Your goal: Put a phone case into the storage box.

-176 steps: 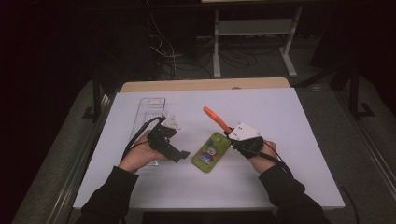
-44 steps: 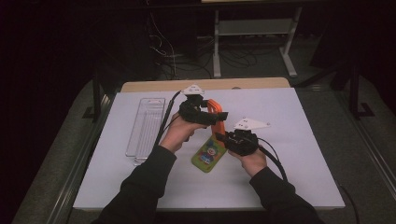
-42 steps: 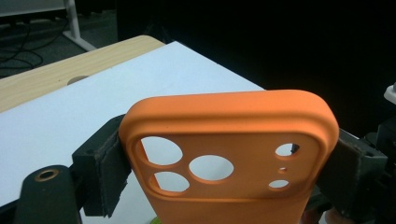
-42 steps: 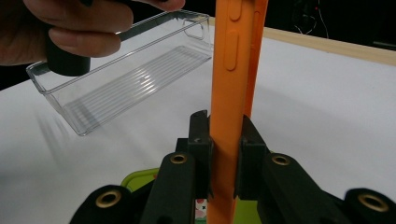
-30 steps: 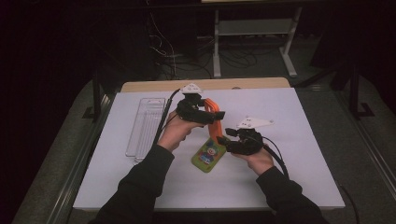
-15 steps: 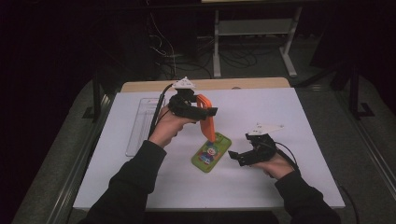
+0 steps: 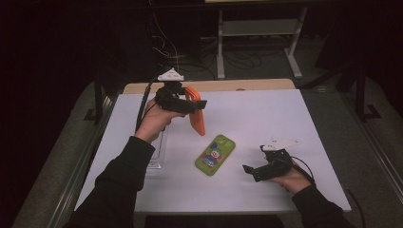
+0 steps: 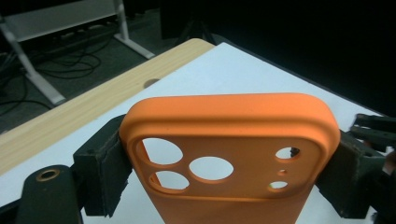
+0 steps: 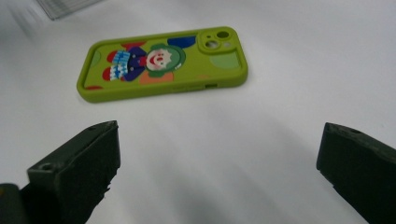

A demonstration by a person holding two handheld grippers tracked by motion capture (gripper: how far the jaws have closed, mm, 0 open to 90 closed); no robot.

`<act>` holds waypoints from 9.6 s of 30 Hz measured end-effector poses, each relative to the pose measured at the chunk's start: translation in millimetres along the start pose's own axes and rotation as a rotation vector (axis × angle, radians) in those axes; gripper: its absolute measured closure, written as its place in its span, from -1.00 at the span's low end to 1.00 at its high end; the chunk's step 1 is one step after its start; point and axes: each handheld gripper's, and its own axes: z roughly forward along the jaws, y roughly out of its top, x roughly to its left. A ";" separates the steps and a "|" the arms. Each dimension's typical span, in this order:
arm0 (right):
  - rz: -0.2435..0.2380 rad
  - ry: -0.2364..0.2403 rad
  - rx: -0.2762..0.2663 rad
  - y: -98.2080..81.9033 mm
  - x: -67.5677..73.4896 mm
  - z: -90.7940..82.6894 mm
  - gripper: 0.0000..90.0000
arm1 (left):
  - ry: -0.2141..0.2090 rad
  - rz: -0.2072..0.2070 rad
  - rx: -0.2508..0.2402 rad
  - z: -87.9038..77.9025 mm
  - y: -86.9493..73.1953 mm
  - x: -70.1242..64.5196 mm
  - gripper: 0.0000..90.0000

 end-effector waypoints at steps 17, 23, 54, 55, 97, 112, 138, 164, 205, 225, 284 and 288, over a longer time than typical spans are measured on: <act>0.003 -0.028 0.007 -12.1 -0.2 -7.5 -1.00 | 0.173 -0.008 0.000 -34.4 6.7 47.3 -0.66; 0.008 -0.027 0.001 -11.1 -1.2 -8.7 -1.00 | 0.257 -0.027 0.003 -43.9 6.4 67.8 -0.66; 0.007 -0.022 -0.027 -8.9 -2.5 -11.7 -1.00 | 0.656 -0.228 0.136 0.4 -36.9 135.4 -0.67; 0.009 -0.022 -0.028 -8.7 -2.4 -11.9 -1.00 | 0.654 -0.231 0.145 2.6 -38.5 136.2 -0.67; 0.008 -0.026 -0.040 -8.4 -4.0 -14.0 -1.00 | 0.671 -0.230 0.090 13.7 -47.3 147.7 -0.97; 0.015 -0.021 -0.039 -6.5 -4.1 -12.7 -1.00 | 0.388 -0.143 0.079 -23.3 -36.3 103.2 -0.97; 0.024 -0.019 -0.056 -4.3 -5.6 -17.5 -1.00 | 0.068 0.010 0.095 -17.5 -60.1 -11.0 -0.97; 0.010 -0.014 -0.039 -4.8 -5.1 -17.5 -1.00 | -0.029 0.043 0.183 18.6 -119.6 -63.9 -0.72; 0.013 -0.011 -0.030 -6.0 -5.8 -17.7 -1.00 | -0.025 -0.011 0.357 60.0 -150.6 -72.9 1.00; 0.012 -0.007 -0.029 -5.8 -5.5 -17.6 -1.00 | -0.150 0.007 0.300 103.4 -139.3 -114.4 1.00; 0.115 -0.080 0.036 52.0 -7.9 -12.4 -1.00 | -0.112 0.048 0.168 11.6 -133.8 -59.3 -0.95; 0.112 -0.073 0.038 61.8 -4.9 -0.3 -1.00 | -0.109 0.048 0.173 11.3 -133.8 -59.0 -0.95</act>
